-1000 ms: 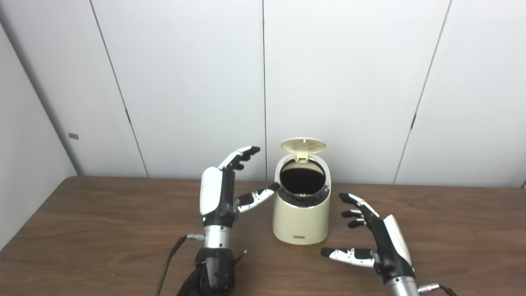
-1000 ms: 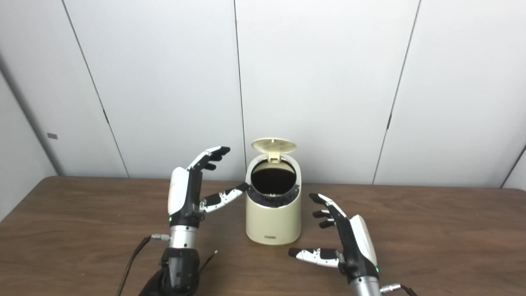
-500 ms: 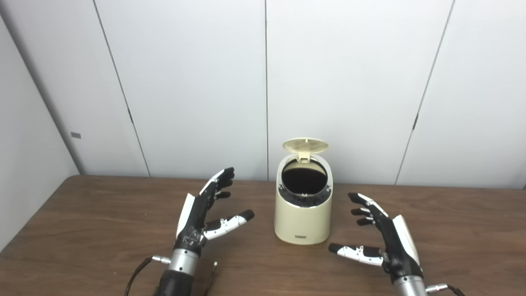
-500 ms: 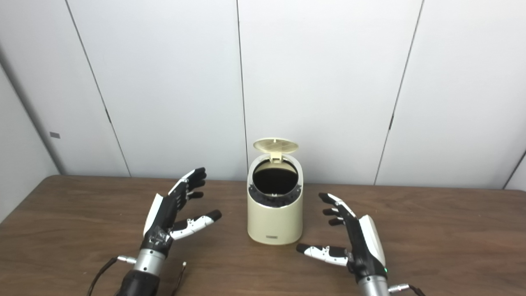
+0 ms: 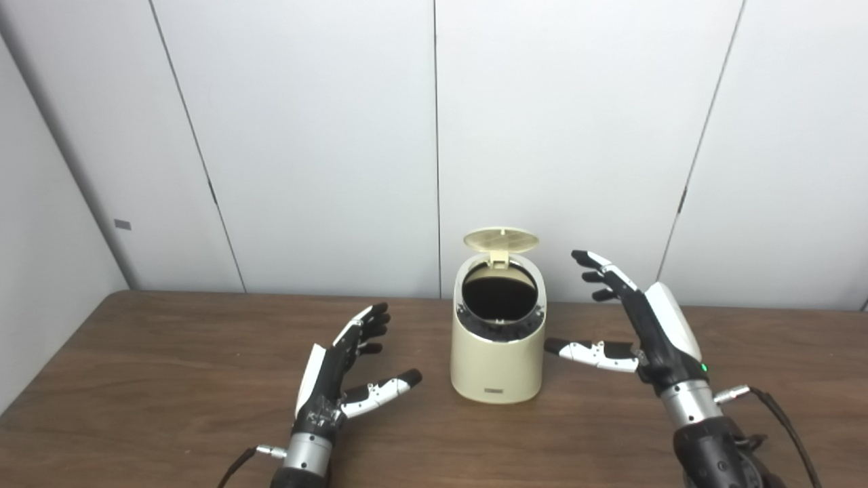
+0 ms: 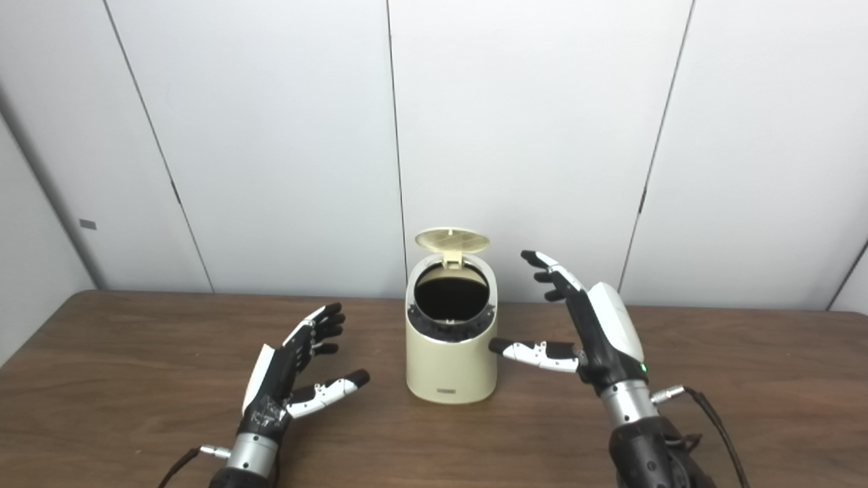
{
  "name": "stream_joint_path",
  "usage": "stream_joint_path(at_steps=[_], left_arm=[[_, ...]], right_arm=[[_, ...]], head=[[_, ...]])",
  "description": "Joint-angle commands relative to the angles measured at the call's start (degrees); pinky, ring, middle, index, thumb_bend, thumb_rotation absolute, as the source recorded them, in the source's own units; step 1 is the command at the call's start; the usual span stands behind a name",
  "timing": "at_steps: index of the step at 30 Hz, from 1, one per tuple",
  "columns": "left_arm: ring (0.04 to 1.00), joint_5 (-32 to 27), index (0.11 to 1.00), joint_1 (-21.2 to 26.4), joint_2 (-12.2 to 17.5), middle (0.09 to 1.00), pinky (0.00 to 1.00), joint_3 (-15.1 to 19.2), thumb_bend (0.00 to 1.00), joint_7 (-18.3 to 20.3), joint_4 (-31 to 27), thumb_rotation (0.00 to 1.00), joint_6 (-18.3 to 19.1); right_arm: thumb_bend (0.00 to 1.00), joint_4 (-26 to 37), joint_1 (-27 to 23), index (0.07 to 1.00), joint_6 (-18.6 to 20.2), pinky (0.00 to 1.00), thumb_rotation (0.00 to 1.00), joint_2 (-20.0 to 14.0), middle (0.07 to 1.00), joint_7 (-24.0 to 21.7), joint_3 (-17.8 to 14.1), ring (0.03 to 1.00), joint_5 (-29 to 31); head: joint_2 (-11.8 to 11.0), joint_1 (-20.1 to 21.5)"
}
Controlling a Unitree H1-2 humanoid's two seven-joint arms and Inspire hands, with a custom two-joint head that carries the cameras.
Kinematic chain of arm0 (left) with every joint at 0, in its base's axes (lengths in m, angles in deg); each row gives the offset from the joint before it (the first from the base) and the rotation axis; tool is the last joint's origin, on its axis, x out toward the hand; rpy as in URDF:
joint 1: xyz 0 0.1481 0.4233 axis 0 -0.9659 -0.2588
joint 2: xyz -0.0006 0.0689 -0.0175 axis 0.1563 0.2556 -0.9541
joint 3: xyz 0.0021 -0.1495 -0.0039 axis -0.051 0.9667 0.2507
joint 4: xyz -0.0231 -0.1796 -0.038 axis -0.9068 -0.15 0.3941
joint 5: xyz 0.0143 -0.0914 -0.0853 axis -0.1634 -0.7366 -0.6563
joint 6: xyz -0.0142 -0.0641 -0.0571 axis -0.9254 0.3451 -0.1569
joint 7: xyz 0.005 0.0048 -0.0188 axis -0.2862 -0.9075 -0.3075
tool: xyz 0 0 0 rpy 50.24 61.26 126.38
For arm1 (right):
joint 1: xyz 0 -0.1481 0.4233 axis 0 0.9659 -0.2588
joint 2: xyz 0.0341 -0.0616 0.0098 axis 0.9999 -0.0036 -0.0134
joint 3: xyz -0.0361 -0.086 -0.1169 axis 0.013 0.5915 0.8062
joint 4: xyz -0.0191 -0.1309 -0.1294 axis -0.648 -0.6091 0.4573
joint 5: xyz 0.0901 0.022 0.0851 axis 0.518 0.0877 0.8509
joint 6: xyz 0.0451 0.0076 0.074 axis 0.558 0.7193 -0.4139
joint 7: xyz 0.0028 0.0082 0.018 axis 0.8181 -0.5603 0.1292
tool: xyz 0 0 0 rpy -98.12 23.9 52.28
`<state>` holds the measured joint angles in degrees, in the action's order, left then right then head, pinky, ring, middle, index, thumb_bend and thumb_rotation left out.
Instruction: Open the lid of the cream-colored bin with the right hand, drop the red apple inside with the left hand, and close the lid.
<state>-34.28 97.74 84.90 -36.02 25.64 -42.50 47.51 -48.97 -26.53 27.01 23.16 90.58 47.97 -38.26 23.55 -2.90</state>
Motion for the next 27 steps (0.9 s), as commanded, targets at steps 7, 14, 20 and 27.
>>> stream_joint_path(at_steps=[7,14,20,27], left_arm=[[0.822,-0.77,0.881,0.04,-0.71,0.845,0.73,0.89,0.78,0.20,3.24,0.22,-2.91],[0.807,-1.36,0.878,0.60,-0.91,0.847,0.71,1.37,0.78,0.61,5.17,0.20,-3.72],[0.806,-0.76,0.881,0.76,-0.86,0.851,0.72,1.21,0.78,0.67,5.68,0.20,-4.06],[0.800,-0.74,0.873,1.13,-0.87,0.843,0.73,1.28,0.77,0.64,6.16,0.17,-4.60]], right_arm=[[0.69,3.35,-10.67,0.884,4.64,0.63,0.49,-3.51,0.863,-6.31,2.09,0.789,-4.70],[0.71,1.94,-16.62,0.880,5.86,0.68,0.57,-4.98,0.887,-10.80,4.52,0.851,-7.20],[0.71,-0.23,-21.08,0.866,4.71,0.67,0.63,-5.66,0.877,-12.95,6.87,0.840,-9.31],[0.71,-2.98,-24.19,0.825,2.48,0.70,0.69,-6.45,0.840,-14.79,9.15,0.862,-9.36]], head=[[0.03,0.05],[-0.26,-0.03],[-0.33,0.05],[-0.34,0.15]])
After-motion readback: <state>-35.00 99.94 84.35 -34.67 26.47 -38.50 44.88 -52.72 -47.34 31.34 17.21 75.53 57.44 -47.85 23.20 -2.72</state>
